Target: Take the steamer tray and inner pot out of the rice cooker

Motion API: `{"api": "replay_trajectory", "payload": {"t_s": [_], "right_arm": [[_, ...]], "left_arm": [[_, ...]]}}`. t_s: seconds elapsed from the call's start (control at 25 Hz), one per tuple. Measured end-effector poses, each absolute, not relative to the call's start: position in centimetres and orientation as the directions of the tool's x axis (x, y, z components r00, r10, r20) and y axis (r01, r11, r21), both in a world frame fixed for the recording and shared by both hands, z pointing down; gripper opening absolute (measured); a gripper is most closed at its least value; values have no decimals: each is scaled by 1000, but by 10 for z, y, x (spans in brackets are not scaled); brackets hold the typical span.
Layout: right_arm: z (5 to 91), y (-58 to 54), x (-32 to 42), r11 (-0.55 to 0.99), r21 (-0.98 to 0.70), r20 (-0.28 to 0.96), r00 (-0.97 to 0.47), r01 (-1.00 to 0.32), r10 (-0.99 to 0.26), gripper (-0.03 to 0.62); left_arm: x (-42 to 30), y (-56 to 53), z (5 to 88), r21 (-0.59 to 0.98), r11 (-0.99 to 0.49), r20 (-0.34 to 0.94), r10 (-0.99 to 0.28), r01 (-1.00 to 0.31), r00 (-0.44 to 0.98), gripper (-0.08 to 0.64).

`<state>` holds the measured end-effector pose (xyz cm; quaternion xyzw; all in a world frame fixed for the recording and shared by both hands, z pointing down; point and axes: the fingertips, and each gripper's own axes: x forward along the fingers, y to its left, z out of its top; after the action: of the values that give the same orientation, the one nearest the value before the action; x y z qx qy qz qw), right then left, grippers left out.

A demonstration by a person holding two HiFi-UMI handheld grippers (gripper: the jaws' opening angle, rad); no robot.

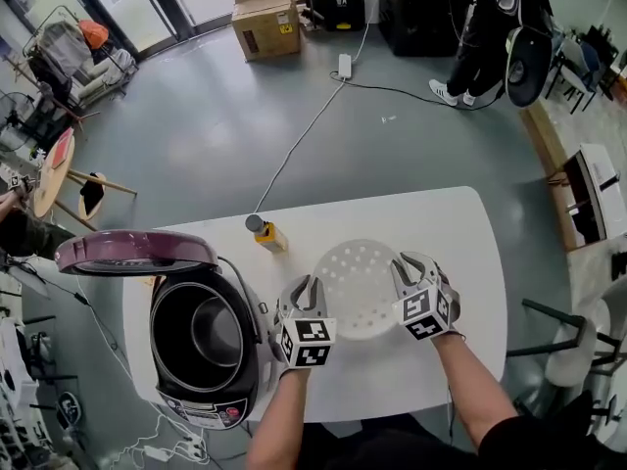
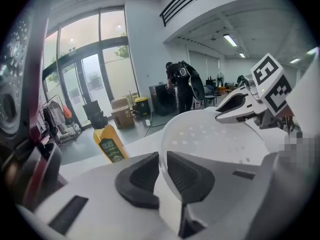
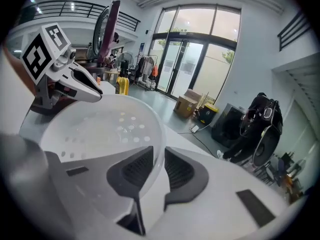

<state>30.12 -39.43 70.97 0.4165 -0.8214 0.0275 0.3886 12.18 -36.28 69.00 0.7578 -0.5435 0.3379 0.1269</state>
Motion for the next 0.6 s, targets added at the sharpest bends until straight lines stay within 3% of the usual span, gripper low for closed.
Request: {"api": "replay_trajectory", "payload": {"t_s": [0.52,0.6], "right_arm": [[766,-402,304,671,240,710,-344,-701,-614,76],[762,-404,306,664,246,698,-347,-706,-626,111]], "left_arm": [[122,-374,749,-164,-361,678,-717,-918,161,54],[121,-375,747,-152,-343,676,-720,-927,156,108]]}}
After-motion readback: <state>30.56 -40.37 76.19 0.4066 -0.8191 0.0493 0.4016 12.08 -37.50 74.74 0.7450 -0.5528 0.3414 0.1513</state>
